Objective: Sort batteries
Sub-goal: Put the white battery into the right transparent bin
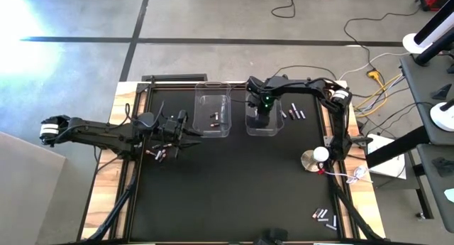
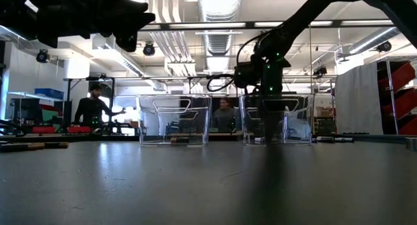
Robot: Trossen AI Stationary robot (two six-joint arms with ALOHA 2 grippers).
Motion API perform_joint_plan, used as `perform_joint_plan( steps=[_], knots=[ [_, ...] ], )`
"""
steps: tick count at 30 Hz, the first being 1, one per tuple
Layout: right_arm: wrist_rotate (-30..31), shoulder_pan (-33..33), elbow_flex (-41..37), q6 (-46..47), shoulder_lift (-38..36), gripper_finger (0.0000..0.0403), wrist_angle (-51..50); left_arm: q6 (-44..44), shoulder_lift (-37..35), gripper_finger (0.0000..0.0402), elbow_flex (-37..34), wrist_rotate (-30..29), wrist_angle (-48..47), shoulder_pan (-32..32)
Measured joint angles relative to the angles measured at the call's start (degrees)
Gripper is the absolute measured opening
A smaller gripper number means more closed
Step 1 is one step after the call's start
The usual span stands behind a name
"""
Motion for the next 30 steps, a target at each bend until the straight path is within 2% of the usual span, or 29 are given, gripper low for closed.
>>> perform_joint_plan(
  steps=[9,16,23,27,30],
  knots=[
    [0.22,0.13,-0.15,-0.41,-0.49,0.0037,-0.02,0.31,0.02,0.0111,0.00,0.00,-0.08,0.00],
    [1.72,0.72,-0.53,2.14,-4.19,0.0106,-0.77,0.28,0.02,0.0111,0.00,0.00,-0.02,0.00],
    [2.93,1.62,-0.46,6.16,-14.75,0.0162,-2.09,0.24,0.02,0.0111,0.00,-0.01,0.10,0.00],
    [3.42,1.58,-0.52,10.13,-23.10,0.0177,-4.18,0.20,0.02,0.0111,0.00,-0.02,0.10,0.00],
    [6.31,1.49,-1.80,12.23,-28.95,0.0180,-6.96,0.20,0.02,0.0111,0.00,-0.01,0.10,0.00]
  ],
)
